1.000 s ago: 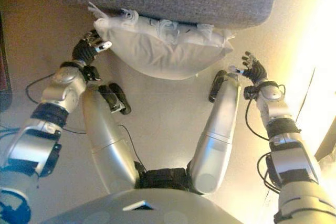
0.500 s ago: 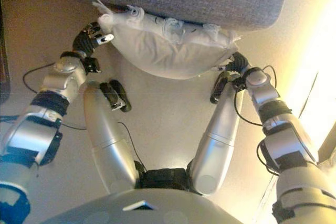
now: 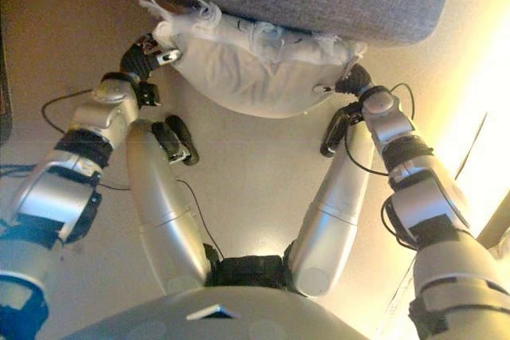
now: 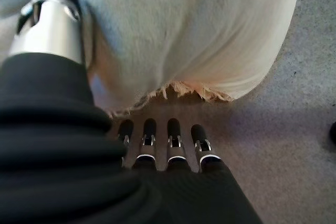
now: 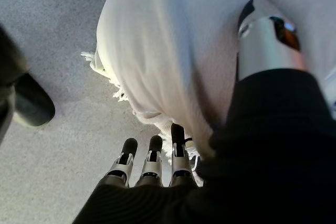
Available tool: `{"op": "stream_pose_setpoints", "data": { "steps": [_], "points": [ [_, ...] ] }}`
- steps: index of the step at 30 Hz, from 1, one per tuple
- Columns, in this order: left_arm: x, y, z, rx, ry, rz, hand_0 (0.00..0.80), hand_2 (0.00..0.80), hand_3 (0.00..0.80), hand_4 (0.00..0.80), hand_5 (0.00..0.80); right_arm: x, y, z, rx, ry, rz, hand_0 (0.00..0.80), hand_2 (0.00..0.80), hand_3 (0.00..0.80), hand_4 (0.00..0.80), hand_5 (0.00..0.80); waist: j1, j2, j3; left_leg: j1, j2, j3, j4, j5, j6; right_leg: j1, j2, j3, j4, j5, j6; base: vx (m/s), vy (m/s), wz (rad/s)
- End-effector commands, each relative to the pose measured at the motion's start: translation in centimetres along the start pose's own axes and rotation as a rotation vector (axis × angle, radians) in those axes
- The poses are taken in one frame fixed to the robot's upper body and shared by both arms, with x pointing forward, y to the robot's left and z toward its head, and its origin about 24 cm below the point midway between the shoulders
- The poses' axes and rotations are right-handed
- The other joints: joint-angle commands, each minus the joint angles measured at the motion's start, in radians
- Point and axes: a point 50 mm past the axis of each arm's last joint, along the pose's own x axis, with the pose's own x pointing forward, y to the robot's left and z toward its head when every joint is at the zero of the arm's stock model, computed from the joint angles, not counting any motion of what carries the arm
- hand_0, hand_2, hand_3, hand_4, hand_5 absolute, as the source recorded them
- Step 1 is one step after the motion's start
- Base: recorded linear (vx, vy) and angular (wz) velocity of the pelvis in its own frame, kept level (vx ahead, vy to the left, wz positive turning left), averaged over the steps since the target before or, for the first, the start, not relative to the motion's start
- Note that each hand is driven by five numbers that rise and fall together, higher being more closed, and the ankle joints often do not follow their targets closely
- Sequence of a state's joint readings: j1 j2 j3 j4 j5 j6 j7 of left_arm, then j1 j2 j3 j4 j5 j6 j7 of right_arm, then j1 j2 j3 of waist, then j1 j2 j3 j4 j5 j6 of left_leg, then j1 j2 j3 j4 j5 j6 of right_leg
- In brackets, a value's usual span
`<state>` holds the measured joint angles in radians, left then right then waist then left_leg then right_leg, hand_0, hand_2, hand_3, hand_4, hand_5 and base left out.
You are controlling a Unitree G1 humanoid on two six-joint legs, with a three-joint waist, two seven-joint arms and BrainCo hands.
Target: Pick up the cushion and take it to the sofa
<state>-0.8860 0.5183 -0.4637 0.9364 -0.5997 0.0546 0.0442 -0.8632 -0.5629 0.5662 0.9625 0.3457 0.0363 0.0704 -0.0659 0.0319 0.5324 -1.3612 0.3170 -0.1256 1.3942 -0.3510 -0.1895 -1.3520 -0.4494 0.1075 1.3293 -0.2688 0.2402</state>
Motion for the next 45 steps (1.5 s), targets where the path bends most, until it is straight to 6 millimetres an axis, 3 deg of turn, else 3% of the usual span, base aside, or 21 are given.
{"op": "stream_pose_setpoints", "data": {
  "steps": [1, 2, 3, 11, 15, 21, 25, 26, 28, 32, 38, 42, 45],
  "points": [
    [0.6, -2.4, 2.8, 0.098, -0.076, -0.09, 0.8, 0.8, 0.8, 0.8, 0.8, 0.8, 1.5, 4.7, -0.01, -0.15, 0.072, 0.433, 0.433, 0.433, 0.433, 0.433, 0.014, 0.019, -0.013, -0.004, -0.003, 0.08, -0.061, 0.026, 0.032, 0.007, 0.01, -0.019, -0.095, 0.072, -0.063, 0.0, 0.0, 0.0],
    [0.6, -2.6, 2.9, 0.104, -0.083, -0.1, 0.8, 0.8, 0.8, 0.8, 0.8, 0.8, 1.7, 4.9, -0.012, -0.153, 0.079, 0.433, 0.433, 0.433, 0.433, 0.433, 0.015, 0.019, -0.013, -0.002, -0.003, 0.081, -0.065, 0.028, 0.031, 0.009, 0.01, -0.02, -0.099, 0.074, -0.062, 0.0, 0.0, 0.0],
    [0.6, -2.8, 3.0, 0.106, -0.087, -0.106, 0.8, 0.8, 0.8, 0.8, 0.8, 0.8, 1.8, 5.0, -0.016, -0.153, 0.084, 0.8, 0.8, 0.8, 0.8, 0.8, 0.015, 0.019, -0.013, -0.001, -0.004, 0.081, -0.066, 0.029, 0.03, 0.01, 0.01, -0.02, -0.102, 0.077, -0.061, 0.0, 0.0, 0.0],
    [0.6, -3.3, 3.4, 0.084, -0.11, -0.098, 0.8, 0.8, 0.8, 0.8, 0.8, 0.9, 1.8, 3.8, 0.022, -0.074, 0.065, 0.8, 0.8, 0.8, 0.8, 0.8, 0.014, 0.016, -0.013, 0.001, -0.002, 0.078, -0.064, 0.031, 0.027, 0.017, 0.015, -0.019, -0.109, 0.087, -0.06, -0.004, 0.0, 0.0],
    [0.5, -3.3, 3.5, 0.071, -0.131, -0.106, 0.8, 0.8, 0.8, 0.8, 0.8, 0.9, 2.2, 3.6, 0.038, -0.076, 0.032, 0.8, 0.8, 0.8, 0.8, 0.8, 0.015, 0.012, -0.021, 0.046, -0.007, 0.078, -0.132, 0.044, 0.013, 0.056, 0.024, -0.038, -0.177, 0.108, -0.052, -0.043, -0.004, 0.01],
    [0.0, -4.2, 3.4, -0.05, -0.243, -0.135, 0.8, 0.8, 0.8, 0.8, 0.8, 0.7, 3.0, 3.9, 0.098, -0.17, -0.049, 0.8, 0.8, 0.8, 0.8, 0.8, 0.009, 0.01, -0.049, 0.226, 0.006, 0.127, -0.409, 0.142, -0.016, 0.238, 0.049, -0.095, -0.414, 0.186, -0.032, -0.035, 0.058, -0.01],
    [-0.9, -5.3, 3.6, -0.143, -0.331, -0.176, 0.8, 0.8, 0.8, 0.8, 0.8, -0.1, 4.1, 3.4, 0.207, -0.223, -0.061, 0.8, 0.8, 0.8, 0.8, 0.8, 0.007, 0.0, -0.066, 0.403, -0.007, 0.15, -0.616, 0.216, -0.025, 0.408, 0.057, -0.134, -0.625, 0.25, -0.021, 0.009, 0.036, -0.06],
    [-1.3, -5.5, 3.4, -0.155, -0.345, -0.181, 0.8, 0.8, 0.8, 0.8, 0.8, -0.4, 4.3, 3.2, 0.245, -0.243, -0.072, 0.8, 0.8, 0.8, 0.8, 0.8, 0.006, -0.007, -0.072, 0.446, -0.02, 0.16, -0.692, 0.274, -0.014, 0.45, 0.051, -0.152, -0.7, 0.303, -0.025, -0.004, 0.045, -0.01],
    [-2.0, -5.6, 2.5, -0.185, -0.354, -0.185, 0.8, 0.8, 0.8, 0.8, 0.8, -1.3, 5.0, 2.7, 0.304, -0.272, -0.083, 0.8, 0.8, 0.8, 0.8, 0.8, 0.006, -0.02, -0.087, 0.525, -0.039, 0.169, -0.769, 0.299, -0.008, 0.527, 0.045, -0.177, -0.793, 0.337, -0.021, 0.078, 0.04, -0.02],
    [-3.6, -5.3, 0.5, -0.188, -0.354, -0.156, 0.8, 0.8, 0.8, 0.8, 0.8, -3.3, 5.5, 0.3, 0.433, -0.287, -0.075, 0.8, 0.8, 0.8, 0.8, 0.8, 0.009, -0.043, -0.146, 0.715, -0.066, 0.232, -0.916, 0.336, 0.007, 0.716, 0.037, -0.242, -0.955, 0.384, -0.012, 0.182, 0.042, -0.14],
    [-5.6, -3.2, 0.5, -0.234, -0.429, -0.062, 0.8, 0.8, 0.8, 0.8, 0.8, -5.8, 4.6, 0.9, 0.62, -0.441, -0.09, 0.8, 0.8, 0.8, 0.8, 0.8, 0.025, -0.052, -0.244, 0.949, -0.093, 0.279, -1.11, 0.362, 0.03, 0.933, 0.046, -0.289, -1.111, 0.401, 0.006, 0.131, -0.008, -0.17],
    [-6.1, -2.9, -0.3, -0.238, -0.41, -0.008, 0.8, 0.8, 0.8, 0.8, 0.8, -5.5, 5.1, 0.7, 0.655, -0.405, -0.144, 0.8, 0.8, 0.8, 0.8, 0.8, 0.035, -0.06, -0.308, 1.076, -0.109, 0.279, -1.198, 0.369, 0.041, 1.046, 0.08, -0.312, -1.195, 0.406, 0.011, 0.1, -0.039, -0.18],
    [-6.8, -2.6, -3.2, -0.227, -0.302, 0.03, 0.8, 0.8, 0.8, 0.8, 0.8, -5.1, 7.0, 0.8, 0.692, -0.338, -0.084, 0.8, 0.8, 0.8, 0.8, 0.8, 0.049, -0.058, -0.383, 1.214, -0.114, 0.274, -1.261, 0.362, 0.048, 1.172, 0.131, -0.306, -1.272, 0.395, 0.005, 0.266, -0.014, -0.33]
  ]
}}
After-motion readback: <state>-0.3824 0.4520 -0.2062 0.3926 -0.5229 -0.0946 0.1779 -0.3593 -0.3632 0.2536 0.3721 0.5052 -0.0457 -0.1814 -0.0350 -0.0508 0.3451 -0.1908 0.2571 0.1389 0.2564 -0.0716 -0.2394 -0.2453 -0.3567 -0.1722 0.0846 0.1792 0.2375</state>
